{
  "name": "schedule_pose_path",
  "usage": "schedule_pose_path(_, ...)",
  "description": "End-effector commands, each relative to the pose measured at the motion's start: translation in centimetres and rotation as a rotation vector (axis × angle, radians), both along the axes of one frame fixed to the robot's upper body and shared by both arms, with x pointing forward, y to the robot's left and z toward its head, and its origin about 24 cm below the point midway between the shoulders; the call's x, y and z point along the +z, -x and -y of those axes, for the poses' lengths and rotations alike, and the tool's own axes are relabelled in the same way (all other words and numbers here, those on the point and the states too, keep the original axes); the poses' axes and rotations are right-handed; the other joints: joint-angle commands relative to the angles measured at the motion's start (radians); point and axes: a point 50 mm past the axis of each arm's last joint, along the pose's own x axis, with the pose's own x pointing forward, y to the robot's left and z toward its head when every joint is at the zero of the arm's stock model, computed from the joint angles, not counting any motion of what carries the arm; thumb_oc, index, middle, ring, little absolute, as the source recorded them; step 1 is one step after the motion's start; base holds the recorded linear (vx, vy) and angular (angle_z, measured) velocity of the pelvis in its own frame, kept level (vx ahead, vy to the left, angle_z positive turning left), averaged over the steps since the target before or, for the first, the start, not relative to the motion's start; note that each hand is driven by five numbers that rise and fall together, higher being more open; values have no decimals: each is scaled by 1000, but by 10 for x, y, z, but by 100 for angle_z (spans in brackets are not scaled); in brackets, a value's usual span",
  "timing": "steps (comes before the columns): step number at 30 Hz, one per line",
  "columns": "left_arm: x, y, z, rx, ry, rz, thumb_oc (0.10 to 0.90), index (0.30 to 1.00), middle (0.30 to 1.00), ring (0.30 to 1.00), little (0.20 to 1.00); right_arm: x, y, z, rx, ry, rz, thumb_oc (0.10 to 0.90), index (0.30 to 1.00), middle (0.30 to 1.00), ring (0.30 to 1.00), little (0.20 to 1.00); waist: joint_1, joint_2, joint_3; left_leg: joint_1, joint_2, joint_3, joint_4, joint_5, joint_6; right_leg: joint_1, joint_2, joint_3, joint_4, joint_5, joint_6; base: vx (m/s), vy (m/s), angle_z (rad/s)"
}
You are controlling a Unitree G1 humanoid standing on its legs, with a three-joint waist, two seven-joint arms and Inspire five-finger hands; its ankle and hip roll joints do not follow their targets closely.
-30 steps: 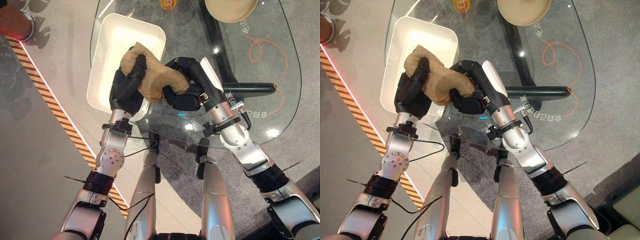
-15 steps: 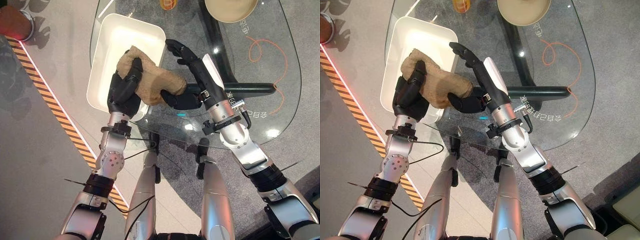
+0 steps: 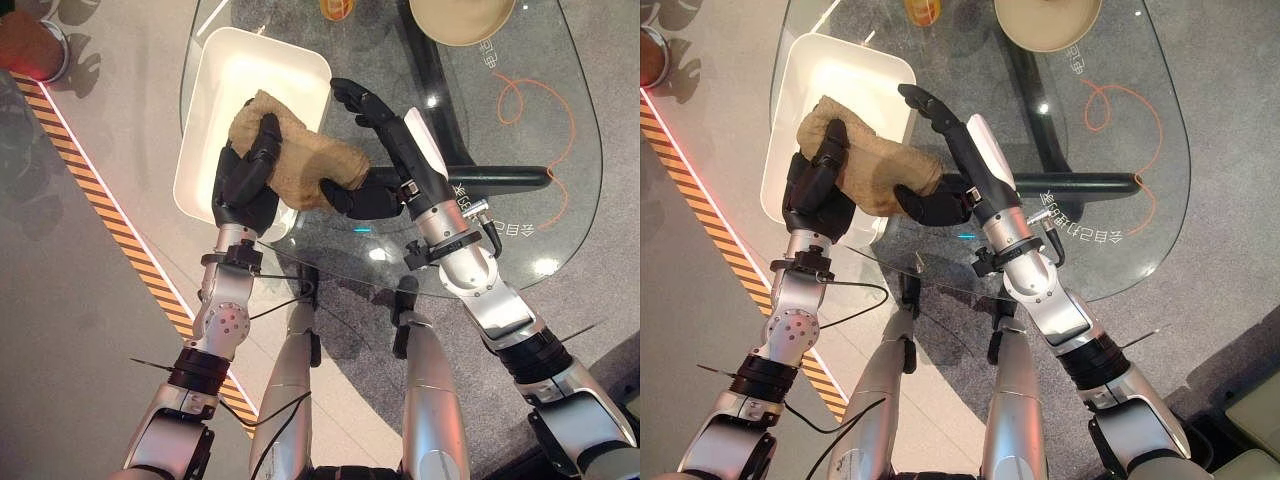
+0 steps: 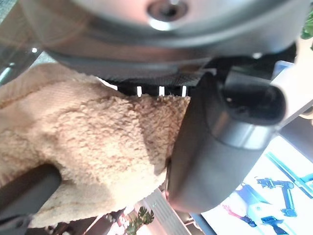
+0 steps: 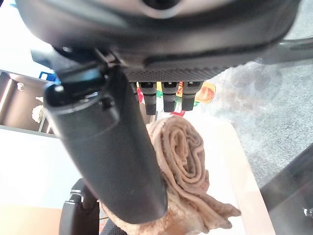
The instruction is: Wipe the table with a cloth and put it in the basket.
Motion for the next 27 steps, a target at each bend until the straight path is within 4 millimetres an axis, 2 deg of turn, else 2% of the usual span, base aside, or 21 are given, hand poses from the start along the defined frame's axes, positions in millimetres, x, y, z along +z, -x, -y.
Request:
schedule_pose_path(1, 80, 23, -14, 144, 72, 408, 100, 300, 300, 300, 200, 63, 25, -17, 138, -113, 292, 800, 900, 900, 900, 900, 21, -41, -25, 37, -60, 27, 90, -162, 26, 69, 27, -41, -162, 90, 16, 0, 0, 0)
schedule_pose_path(9, 92, 31, -33, 368, 112, 444, 100, 300, 300, 300, 200, 64, 18, -11, 79, -178, 281, 800, 900, 900, 900, 900, 22, -39, -25, 40, -62, 23, 87, -160, 25, 69, 28, -37, -160, 87, 13, 0, 0, 0)
schedule_pose_path(18, 109, 35, -40, 599, 11, 465, 100, 300, 300, 300, 200, 59, 6, 5, -47, -288, 265, 800, 900, 900, 900, 900, 12, -40, -25, 43, -59, 28, 94, -166, 20, 71, 27, -28, -159, 84, 10, -4, 2, 0)
schedule_pose_path(20, 114, 34, -43, 669, -38, 465, 100, 300, 300, 300, 200, 52, -1, 18, -133, -345, 238, 800, 900, 900, 900, 900, 4, -38, -25, 44, -56, 33, 94, -167, 18, 70, 27, -21, -160, 84, 8, -9, 35, -3)
schedule_pose_path(22, 115, 34, -44, 688, -53, 463, 100, 300, 300, 300, 200, 49, -3, 23, -170, -360, 236, 800, 900, 900, 900, 900, 2, -38, -25, 43, -56, 35, 92, -166, 18, 67, 27, -19, -163, 87, 8, -8, 35, -3)
schedule_pose_path(27, 114, 27, -53, 800, -155, 425, 100, 300, 300, 300, 200, 28, -18, 69, -478, -470, 220, 800, 900, 900, 900, 900, -13, -35, -25, 55, -49, 45, 89, -179, 13, 73, 30, -5, -165, 78, 9, 5, 44, -6)
